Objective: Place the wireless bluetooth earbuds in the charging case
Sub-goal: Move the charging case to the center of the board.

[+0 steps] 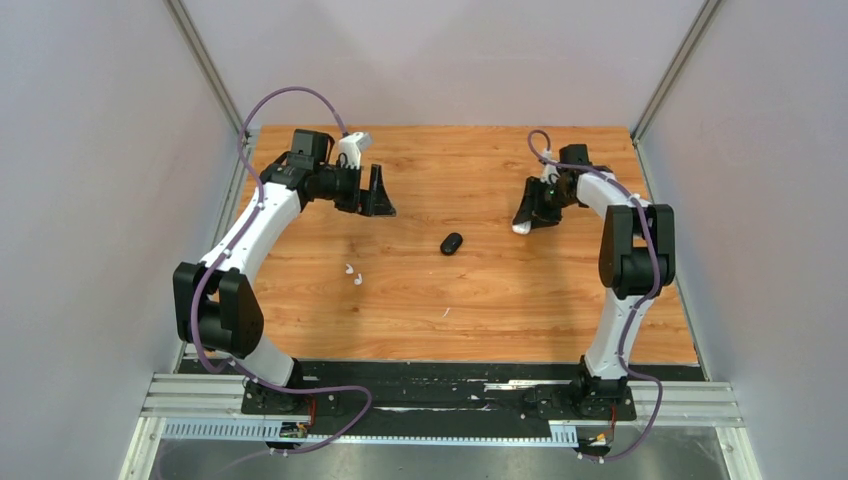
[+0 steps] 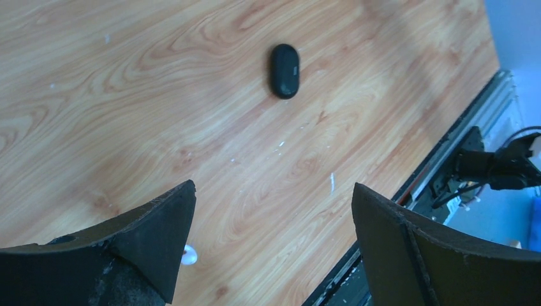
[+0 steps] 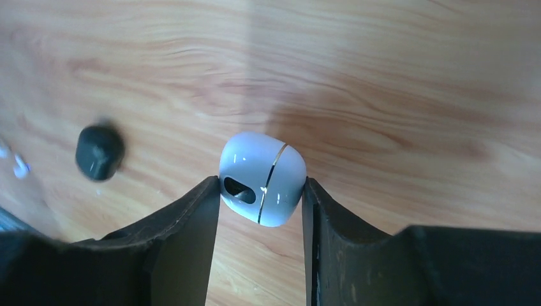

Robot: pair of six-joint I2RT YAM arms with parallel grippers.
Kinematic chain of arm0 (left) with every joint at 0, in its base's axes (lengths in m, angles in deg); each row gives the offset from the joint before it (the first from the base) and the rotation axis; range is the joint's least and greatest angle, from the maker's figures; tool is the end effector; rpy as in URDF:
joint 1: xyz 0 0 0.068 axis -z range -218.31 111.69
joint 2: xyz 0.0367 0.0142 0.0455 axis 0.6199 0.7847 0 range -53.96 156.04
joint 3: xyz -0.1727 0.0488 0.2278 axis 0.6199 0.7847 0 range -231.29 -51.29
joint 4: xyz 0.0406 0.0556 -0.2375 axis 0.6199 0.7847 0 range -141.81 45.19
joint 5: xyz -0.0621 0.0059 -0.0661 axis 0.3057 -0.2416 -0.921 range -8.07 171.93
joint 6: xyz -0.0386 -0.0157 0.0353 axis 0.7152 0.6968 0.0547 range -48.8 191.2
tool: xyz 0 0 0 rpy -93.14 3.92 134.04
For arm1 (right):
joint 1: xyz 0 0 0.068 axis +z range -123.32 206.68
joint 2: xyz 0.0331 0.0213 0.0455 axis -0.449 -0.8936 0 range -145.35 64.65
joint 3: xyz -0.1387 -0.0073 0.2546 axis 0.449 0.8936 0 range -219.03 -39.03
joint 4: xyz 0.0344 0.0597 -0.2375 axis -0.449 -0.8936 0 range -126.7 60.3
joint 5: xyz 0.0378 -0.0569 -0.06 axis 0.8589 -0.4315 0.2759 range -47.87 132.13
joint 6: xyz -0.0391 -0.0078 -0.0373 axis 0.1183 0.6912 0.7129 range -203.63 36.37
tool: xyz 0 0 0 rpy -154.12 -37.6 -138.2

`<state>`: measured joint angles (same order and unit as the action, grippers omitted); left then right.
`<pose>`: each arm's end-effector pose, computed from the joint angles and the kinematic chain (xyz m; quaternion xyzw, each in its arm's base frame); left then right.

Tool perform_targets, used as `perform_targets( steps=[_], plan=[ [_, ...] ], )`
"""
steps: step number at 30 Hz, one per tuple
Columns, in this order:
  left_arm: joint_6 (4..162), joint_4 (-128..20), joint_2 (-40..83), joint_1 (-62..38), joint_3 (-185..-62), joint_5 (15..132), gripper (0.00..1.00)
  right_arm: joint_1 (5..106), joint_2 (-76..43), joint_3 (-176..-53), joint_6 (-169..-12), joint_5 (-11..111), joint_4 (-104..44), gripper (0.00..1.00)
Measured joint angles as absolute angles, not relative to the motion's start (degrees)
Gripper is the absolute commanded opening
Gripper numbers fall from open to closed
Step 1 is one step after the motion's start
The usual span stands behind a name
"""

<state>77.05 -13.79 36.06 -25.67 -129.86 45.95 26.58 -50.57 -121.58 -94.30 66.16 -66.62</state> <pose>0.3120 -0.0919 0.3295 0.1596 0.8843 -0.3389 0.2786 0.4033 0.0143 0.1941 0.0536 0.9618 0.2200 0.1535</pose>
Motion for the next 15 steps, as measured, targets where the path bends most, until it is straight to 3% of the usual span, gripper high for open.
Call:
perform_targets(
  steps=[8,13,15],
  plan=[
    [78.49,-19.39,41.98,-25.62,-134.05,32.85,0.85,40.00,-44.34,-121.16,-63.44,74.77,-66.84,0.00],
    [80.22,-21.88,47.05,-25.19,-136.46,27.06,0.83,48.59,-32.04,-117.36,-49.76,76.04,-63.54,0.00],
    [80.83,-22.36,48.41,-24.75,-137.20,26.08,0.82,49.16,-29.96,-117.38,-47.16,75.08,-61.03,0.08]
  ],
)
